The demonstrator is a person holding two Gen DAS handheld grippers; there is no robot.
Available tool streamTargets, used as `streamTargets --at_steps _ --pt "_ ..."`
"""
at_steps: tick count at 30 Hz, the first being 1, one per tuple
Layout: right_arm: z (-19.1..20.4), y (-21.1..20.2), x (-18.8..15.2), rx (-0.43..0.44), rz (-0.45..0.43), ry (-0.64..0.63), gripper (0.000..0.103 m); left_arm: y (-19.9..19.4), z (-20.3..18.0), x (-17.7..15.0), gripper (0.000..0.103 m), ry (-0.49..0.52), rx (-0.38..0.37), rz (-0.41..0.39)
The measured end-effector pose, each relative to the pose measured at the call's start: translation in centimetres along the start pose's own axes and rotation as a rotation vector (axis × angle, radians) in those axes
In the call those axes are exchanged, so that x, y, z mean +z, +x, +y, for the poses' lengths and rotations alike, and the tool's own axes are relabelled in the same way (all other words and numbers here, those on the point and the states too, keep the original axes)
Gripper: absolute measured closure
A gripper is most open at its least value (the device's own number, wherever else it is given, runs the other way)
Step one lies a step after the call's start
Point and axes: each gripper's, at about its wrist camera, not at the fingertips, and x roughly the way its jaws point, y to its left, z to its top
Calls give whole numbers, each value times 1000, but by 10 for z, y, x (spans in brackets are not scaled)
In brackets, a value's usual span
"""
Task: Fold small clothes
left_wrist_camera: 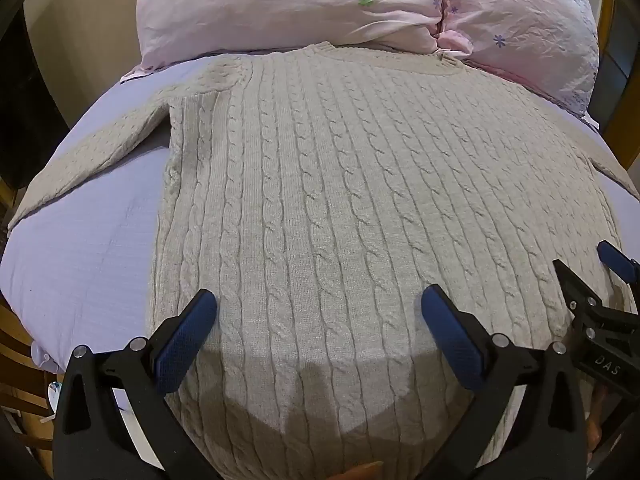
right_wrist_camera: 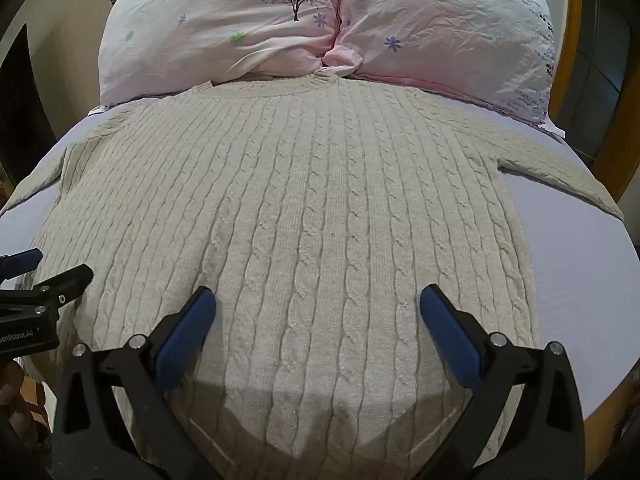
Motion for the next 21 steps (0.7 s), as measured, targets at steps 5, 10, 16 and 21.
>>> streamTargets --at_steps 5,10,16,21 --pt "0 0 0 -2 1 -1 2 0 0 1 1 -2 -1 2" --pt "1 0 0 -1 0 -1 2 0 0 0 1 -2 -1 -2" --pt "0 0 0 -1 0 -1 2 0 0 0 1 -1 -1 -2" --pt "0 -1 0 -2 0 -1 2 0 0 0 1 -1 -1 -2"
